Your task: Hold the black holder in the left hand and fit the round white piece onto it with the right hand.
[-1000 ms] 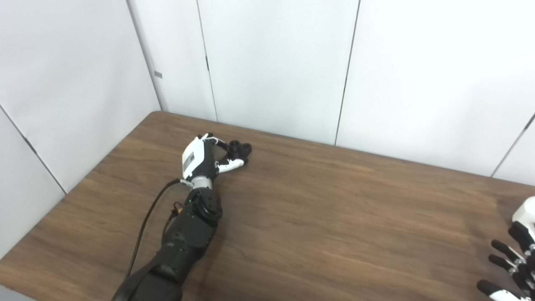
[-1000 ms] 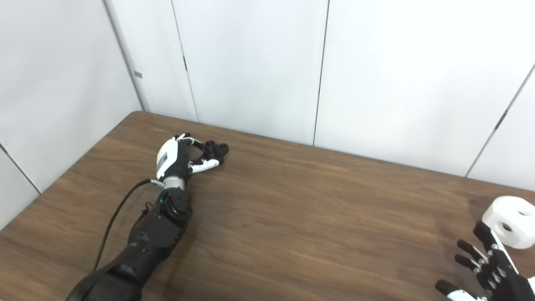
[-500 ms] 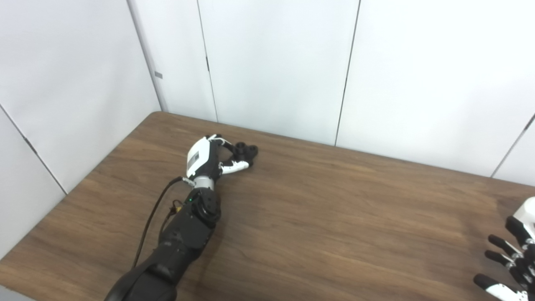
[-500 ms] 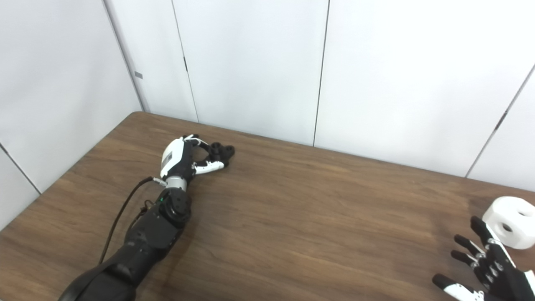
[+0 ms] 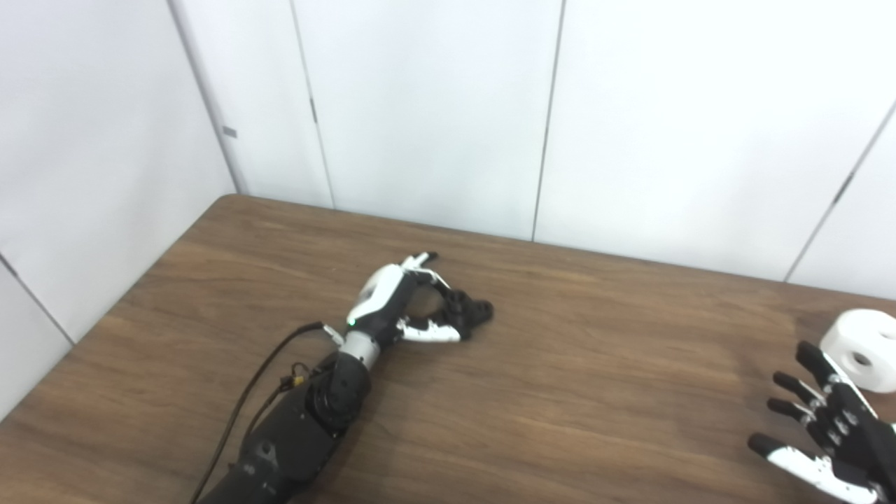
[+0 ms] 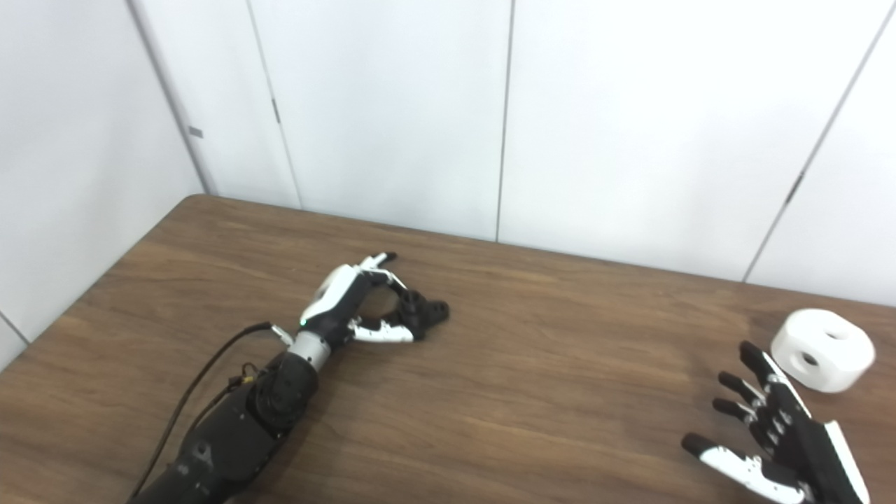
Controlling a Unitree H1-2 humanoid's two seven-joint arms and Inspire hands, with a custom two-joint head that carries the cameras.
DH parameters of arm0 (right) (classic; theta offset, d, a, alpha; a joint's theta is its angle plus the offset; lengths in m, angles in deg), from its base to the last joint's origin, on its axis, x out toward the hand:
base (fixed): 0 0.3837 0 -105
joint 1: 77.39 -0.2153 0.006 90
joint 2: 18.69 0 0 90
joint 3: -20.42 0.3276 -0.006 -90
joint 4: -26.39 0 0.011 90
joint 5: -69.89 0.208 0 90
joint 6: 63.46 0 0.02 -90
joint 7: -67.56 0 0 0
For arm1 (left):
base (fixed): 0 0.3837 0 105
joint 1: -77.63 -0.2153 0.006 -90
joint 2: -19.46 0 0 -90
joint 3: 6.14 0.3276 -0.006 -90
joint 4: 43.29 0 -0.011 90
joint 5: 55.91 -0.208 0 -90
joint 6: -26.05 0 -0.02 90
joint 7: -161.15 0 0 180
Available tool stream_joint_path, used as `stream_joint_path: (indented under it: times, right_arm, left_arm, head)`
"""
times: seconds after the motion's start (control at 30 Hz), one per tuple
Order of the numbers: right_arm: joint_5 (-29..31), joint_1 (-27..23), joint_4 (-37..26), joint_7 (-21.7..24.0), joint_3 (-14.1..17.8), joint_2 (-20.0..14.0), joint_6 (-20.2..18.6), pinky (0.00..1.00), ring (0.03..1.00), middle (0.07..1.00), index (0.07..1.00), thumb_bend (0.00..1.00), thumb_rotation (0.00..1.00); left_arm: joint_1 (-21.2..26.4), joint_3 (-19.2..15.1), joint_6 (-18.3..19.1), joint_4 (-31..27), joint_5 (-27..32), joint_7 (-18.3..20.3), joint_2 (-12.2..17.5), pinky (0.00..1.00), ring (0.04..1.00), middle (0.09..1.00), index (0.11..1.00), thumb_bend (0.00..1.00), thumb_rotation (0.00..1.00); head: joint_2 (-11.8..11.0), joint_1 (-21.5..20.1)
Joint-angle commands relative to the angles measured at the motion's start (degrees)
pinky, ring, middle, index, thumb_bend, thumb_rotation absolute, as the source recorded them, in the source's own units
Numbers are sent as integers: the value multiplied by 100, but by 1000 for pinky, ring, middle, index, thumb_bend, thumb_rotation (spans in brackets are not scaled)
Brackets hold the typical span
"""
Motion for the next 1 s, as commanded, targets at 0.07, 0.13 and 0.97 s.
stream_joint_path:
  times: [0.07, 0.13, 0.97]
  right_arm:
    - [8, -161, -259, -100, 46, 3, 8, 742, 851, 940, 899, 795, 200]
    - [9, -181, -245, -92, 39, 4, 44, 727, 847, 941, 895, 794, 197]
    - [-383, -425, -1045, -250, -101, 165, -603, 769, 891, 971, 931, 763, 245]
  left_arm:
    - [-302, 475, 93, -402, -96, 841, -108, 1000, 1000, 971, 483, 525, 62]
    - [-341, 626, 85, -580, -101, 1046, -141, 1000, 1000, 974, 483, 525, 61]
    - [-454, 1730, -284, -830, -855, 1562, -427, 1000, 1000, 944, 481, 523, 56]
  head:
    - [78, -224]
    - [104, -325]
    - [489, -1748]
